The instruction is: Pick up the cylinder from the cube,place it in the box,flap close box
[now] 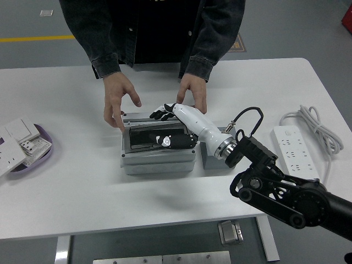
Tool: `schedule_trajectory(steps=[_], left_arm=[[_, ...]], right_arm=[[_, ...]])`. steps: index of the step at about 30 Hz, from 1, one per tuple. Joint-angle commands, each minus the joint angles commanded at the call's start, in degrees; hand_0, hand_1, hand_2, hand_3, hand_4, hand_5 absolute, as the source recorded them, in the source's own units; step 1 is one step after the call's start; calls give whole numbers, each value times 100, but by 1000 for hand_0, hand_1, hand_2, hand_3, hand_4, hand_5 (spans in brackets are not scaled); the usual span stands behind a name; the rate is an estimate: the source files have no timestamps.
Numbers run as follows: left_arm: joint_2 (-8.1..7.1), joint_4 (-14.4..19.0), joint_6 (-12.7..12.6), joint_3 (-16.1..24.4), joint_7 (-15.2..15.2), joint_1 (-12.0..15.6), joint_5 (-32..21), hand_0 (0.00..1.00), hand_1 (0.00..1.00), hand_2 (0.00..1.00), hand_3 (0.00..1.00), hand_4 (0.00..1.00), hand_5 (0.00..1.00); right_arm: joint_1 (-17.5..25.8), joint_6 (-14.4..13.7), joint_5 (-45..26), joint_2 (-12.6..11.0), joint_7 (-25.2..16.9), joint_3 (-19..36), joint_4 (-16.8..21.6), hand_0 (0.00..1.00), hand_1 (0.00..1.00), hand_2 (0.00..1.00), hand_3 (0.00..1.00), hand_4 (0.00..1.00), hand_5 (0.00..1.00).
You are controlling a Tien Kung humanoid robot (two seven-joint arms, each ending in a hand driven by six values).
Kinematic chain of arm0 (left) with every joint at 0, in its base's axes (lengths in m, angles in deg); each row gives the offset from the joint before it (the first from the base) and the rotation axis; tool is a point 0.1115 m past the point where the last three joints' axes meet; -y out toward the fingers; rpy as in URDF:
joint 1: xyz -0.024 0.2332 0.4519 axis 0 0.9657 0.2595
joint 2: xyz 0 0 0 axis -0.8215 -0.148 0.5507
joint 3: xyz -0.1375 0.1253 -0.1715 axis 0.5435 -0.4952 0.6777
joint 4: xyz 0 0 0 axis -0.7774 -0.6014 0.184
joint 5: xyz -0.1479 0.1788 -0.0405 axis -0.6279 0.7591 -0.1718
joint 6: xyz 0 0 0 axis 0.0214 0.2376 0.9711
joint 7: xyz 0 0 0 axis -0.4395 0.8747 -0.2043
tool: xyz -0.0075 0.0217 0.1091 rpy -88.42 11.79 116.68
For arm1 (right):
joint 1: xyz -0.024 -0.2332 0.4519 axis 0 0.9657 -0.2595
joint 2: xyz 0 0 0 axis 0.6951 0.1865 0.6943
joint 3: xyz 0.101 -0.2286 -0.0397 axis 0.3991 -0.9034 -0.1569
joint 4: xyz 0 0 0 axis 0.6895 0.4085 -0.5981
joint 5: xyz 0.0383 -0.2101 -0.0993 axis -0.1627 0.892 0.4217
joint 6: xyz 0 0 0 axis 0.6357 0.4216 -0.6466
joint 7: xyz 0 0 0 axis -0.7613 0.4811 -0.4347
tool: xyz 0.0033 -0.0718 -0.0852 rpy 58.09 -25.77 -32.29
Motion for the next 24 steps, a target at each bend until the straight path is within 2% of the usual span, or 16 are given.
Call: schedule_trajectory(steps=[3,5,8,11,18,24], left_arm=[[8,0,-3,-14,-2,3,-15,601,588,566,608,664,318],[13,0,-4,-12,-2,3,-14,601,588,566,608,668,322],[15,0,-6,-4,0,6,-11,601,588,566,608,668,322],[16,0,-7,12,3,13,-5,601,588,566,608,669,326],[19,0,4,57,11,29,30,602,588,566,608,669,326],[33,0,-2,32,22,74,-15,601,587,566,608,671,327]], right_arm=[[81,23,-418,15,-224,-118,-95,649,625,667,678,722,356],[137,39,-682,18,-365,-126,-144,632,622,663,676,684,345],[222,41,-981,2,-494,33,-141,632,622,663,676,684,345],[328,35,-996,-43,-534,343,-66,643,626,670,681,672,350],[960,7,-397,-130,-642,1451,322,643,627,675,683,677,351],[1738,1,-595,85,-1074,2743,112,632,624,672,681,662,339]])
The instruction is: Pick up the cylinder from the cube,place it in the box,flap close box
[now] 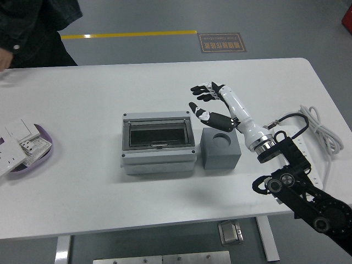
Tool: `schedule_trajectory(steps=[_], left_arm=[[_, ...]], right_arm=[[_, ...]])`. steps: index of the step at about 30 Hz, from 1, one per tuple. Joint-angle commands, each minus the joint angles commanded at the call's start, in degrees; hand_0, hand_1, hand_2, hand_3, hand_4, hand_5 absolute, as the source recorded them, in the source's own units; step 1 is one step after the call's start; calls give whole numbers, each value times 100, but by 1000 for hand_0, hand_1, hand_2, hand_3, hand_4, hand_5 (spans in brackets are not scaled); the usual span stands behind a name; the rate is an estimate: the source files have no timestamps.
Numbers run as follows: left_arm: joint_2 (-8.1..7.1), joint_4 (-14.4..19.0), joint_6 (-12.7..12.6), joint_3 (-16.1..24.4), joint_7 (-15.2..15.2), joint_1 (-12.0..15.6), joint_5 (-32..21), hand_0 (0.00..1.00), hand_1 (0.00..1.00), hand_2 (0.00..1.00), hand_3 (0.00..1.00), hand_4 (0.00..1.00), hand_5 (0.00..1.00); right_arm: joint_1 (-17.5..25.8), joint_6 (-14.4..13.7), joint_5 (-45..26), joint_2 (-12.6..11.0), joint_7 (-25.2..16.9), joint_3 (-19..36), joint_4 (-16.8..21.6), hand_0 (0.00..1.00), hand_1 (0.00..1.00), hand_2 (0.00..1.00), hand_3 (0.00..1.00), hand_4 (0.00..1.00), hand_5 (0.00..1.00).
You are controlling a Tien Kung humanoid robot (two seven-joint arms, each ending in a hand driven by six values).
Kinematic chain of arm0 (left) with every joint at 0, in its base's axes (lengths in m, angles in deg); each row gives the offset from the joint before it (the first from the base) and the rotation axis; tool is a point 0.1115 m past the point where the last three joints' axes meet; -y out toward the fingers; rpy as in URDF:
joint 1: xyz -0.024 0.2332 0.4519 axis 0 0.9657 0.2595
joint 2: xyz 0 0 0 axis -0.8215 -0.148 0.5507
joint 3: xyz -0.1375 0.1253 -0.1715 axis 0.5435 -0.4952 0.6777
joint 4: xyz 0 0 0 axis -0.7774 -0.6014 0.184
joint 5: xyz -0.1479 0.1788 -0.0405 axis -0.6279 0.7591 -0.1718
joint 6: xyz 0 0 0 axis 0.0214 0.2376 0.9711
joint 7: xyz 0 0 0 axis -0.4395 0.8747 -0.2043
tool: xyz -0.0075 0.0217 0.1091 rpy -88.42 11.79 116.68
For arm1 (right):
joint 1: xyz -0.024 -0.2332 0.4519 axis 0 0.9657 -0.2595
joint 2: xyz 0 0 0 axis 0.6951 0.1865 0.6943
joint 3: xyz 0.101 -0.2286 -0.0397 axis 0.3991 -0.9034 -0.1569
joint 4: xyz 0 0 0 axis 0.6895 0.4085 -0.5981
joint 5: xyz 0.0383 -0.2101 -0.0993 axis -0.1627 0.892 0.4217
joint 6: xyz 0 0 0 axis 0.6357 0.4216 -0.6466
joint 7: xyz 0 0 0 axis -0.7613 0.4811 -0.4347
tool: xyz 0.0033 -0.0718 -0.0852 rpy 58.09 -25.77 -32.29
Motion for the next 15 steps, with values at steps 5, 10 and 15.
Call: schedule_trajectory(steps=[5,10,15], left_arm=[[-8,0,-9,-29,-2,28,-32,602,587,568,608,672,328],[-33,0,-7,-40,-20,8,-34,602,587,568,608,671,327],[-51,0,0,-32,-17,-8,-1,602,587,568,608,671,327]], right_arm=[[620,115,-558,219,-481,1011,-171,620,618,663,670,647,348],[1013,279,-1037,472,-951,1855,-212,615,619,660,669,629,339],[1152,396,-1339,640,-1254,2499,-224,615,619,660,669,629,339]])
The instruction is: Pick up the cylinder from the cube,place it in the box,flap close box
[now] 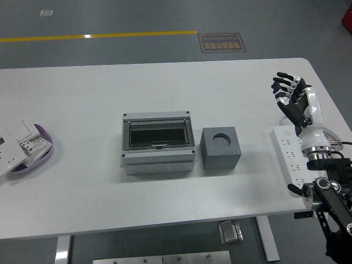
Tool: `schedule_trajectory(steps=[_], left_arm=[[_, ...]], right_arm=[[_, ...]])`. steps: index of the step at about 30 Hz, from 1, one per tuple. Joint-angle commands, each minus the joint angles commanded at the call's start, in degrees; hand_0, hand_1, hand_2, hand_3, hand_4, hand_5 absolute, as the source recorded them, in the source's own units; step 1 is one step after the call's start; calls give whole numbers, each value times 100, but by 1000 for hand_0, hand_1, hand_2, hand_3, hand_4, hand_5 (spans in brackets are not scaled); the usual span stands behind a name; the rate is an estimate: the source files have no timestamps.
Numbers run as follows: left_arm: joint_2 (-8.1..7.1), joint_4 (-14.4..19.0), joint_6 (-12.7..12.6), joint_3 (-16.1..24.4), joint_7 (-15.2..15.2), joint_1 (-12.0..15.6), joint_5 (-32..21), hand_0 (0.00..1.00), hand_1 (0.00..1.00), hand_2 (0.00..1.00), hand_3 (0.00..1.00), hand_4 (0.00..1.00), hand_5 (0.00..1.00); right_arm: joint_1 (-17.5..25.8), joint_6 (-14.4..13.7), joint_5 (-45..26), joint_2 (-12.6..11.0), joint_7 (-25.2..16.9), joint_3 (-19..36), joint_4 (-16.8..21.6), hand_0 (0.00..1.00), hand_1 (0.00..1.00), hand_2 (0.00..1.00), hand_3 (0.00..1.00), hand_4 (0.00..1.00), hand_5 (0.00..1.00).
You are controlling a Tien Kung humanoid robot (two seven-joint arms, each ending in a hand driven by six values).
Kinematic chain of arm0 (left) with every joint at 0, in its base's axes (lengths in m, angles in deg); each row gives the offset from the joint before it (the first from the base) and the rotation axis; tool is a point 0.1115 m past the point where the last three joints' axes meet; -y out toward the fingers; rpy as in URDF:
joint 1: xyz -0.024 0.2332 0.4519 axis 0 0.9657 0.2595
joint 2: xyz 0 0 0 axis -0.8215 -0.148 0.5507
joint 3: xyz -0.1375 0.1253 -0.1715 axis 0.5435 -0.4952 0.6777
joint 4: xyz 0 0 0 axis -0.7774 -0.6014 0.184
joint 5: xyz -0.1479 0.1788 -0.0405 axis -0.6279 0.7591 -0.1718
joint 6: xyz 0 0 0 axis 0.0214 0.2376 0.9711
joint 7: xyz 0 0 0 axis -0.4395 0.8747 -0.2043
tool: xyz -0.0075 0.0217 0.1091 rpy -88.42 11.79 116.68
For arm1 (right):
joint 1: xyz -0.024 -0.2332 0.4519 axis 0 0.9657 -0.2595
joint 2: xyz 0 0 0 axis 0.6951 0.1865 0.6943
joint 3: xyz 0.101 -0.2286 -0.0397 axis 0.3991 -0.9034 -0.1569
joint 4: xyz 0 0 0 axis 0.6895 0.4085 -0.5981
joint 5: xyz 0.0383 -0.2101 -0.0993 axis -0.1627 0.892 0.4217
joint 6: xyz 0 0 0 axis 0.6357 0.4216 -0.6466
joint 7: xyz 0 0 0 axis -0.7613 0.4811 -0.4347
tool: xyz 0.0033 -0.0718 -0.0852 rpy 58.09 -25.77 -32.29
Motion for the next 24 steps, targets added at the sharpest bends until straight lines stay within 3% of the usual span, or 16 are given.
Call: schedule_trajectory(steps=[7,18,24], left_arm=[[-83,0,12,49,7,-39,84,602,587,567,606,675,329],[-153,0,28,94,12,-48,182,602,587,566,607,678,326],[-115,0,17,89,14,1,138,602,587,566,606,678,319]], right_arm=[[125,95,-312,105,-143,602,28,623,625,655,663,626,318],[140,99,-285,139,-105,783,70,638,626,656,661,624,312],[128,91,-199,151,-67,794,96,645,627,657,662,617,305]])
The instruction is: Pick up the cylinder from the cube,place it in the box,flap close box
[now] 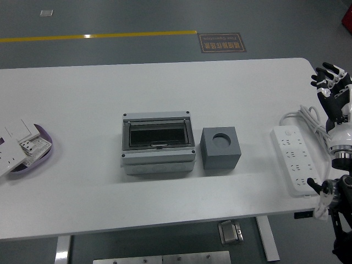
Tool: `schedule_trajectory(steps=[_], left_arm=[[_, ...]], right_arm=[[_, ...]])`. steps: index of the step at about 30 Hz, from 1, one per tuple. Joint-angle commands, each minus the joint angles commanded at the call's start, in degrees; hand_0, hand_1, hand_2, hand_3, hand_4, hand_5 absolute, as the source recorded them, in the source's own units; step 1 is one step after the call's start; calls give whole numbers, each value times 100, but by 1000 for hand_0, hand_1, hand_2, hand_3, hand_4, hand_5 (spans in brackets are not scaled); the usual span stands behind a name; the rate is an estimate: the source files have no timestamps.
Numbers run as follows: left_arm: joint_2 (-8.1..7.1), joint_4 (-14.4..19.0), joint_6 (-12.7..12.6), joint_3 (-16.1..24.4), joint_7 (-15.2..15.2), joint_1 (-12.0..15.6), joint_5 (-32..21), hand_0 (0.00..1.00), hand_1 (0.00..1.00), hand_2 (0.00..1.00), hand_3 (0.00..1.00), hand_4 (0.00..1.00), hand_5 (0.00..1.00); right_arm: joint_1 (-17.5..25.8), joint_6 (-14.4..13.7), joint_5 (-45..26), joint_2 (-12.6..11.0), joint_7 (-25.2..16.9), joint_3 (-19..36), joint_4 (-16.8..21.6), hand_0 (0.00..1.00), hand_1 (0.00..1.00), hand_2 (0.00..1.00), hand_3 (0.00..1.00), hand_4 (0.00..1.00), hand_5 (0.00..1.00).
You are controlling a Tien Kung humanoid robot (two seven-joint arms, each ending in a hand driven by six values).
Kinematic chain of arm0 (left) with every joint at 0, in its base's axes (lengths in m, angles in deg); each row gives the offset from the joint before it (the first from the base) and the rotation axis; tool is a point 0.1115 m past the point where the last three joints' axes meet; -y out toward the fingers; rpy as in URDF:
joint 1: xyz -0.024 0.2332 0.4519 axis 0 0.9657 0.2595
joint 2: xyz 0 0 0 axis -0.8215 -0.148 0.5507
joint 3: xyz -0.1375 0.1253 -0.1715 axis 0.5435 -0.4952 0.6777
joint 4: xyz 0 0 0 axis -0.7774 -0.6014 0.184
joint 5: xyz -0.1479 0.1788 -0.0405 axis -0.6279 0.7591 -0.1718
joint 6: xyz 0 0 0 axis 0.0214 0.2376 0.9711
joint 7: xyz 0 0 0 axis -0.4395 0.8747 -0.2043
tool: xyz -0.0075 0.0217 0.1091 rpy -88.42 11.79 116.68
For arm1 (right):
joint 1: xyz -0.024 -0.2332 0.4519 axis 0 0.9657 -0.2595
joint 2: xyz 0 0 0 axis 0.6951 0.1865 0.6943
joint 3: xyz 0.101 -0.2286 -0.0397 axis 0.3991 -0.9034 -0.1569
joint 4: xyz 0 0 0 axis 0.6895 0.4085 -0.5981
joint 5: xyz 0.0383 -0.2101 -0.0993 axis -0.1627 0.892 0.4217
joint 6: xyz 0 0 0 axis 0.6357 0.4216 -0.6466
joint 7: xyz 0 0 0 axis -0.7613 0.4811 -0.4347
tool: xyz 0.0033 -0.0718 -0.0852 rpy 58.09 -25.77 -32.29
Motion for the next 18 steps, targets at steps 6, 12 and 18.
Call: schedule_trajectory(steps=[6,12,18], left_arm=[[56,0,-4,16,-6,9,-37,602,587,565,606,677,309],[67,0,-10,37,-6,14,-50,602,587,564,604,674,302],[88,0,-14,34,-14,-1,-78,602,587,564,604,673,298]], right_arm=[[34,4,39,-9,16,12,7,646,629,658,662,617,308],[36,2,35,-46,4,-4,10,647,631,658,663,620,307],[10,18,1,-83,-8,-75,-14,648,633,658,664,625,301]])
